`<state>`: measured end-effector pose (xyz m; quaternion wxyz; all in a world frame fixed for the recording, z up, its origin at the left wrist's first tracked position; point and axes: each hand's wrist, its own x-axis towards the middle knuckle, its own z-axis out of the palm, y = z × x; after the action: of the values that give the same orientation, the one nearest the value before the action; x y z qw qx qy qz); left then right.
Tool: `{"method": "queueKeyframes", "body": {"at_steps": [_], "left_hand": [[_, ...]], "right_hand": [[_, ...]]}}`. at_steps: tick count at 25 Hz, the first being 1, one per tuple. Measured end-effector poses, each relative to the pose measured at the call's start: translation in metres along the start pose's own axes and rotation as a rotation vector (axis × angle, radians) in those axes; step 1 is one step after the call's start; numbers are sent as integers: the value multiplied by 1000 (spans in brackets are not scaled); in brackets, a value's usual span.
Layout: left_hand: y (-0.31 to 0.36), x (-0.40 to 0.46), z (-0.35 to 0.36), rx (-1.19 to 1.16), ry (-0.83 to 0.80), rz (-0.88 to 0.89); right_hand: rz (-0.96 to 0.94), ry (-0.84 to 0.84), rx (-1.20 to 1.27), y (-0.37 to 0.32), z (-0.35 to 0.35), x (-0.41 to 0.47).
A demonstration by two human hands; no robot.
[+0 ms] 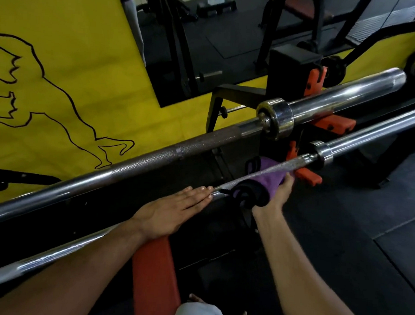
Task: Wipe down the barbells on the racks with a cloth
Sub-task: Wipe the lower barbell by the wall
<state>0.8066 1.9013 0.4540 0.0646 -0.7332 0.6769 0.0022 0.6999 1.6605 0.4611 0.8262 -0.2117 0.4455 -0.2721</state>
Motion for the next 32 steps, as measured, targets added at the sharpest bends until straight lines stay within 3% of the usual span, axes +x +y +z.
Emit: {"method": "queueKeyframes", "body": {"at_steps": [3,7,10,13,15,20,23,26,28,32], "left_hand": [[2,-2,3,-39,-8,-2],[1,-1,1,-110,23,-59],[11,-20,-4,-225,158,-360],[25,-69,-3,-233,275,-703],[28,-100,3,-133,269,-866],[34,-119,19,-37,184,-936],[35,-115,16,-57,177,-971],[35,-118,12,-57,152,-974],[32,-118,11,-58,144,-980],[37,-122,14,-99,160,-1136]], "right_hand": [[14,-68,-261,35,-25,-15],[-87,-346,-769,29,-64,-62],[-373,-614,-1258,-6,-60,-89],[-754,-760,-1534,-28,-32,-94],[-902,-832,-1688,-24,-11,-83],[-1337,-949,-2249,37,10,-34],[-1414,-986,-2249,47,34,-27],[-1411,-1131,-2177,88,52,-48],[-1532,-1217,-2123,115,50,-59],[-1655,-1277,-2052,55,28,-15]]}}
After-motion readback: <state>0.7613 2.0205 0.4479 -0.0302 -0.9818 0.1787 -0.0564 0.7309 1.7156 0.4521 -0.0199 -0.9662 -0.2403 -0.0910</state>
